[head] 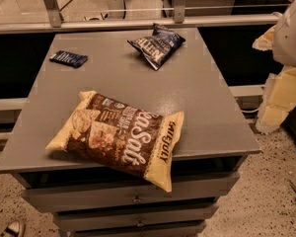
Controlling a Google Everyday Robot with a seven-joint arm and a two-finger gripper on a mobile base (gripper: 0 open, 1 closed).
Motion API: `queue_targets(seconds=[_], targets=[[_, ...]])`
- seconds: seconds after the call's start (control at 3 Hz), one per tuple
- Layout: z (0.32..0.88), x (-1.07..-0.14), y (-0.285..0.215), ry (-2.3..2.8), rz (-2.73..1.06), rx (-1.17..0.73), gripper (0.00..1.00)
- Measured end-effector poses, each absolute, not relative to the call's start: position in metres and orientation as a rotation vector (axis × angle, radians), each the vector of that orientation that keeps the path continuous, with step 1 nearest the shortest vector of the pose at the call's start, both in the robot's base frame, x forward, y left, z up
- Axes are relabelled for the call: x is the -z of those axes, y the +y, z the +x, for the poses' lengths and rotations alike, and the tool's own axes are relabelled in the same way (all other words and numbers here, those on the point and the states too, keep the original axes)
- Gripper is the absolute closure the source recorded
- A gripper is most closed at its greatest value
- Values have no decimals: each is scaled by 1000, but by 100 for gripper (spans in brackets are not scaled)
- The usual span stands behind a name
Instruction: Move rxbar blueberry near blue chip bag
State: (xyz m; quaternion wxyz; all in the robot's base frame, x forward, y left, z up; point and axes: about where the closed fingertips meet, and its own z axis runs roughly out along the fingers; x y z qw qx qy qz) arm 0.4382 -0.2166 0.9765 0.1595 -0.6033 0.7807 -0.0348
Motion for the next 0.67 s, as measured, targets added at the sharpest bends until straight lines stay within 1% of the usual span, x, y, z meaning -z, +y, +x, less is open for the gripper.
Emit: queue_targets(seconds=[0.33,0.67], targets=[[440,-977,-213,2223,-1722,92,0],[469,-976,-173,2125,-1700,-14,0]])
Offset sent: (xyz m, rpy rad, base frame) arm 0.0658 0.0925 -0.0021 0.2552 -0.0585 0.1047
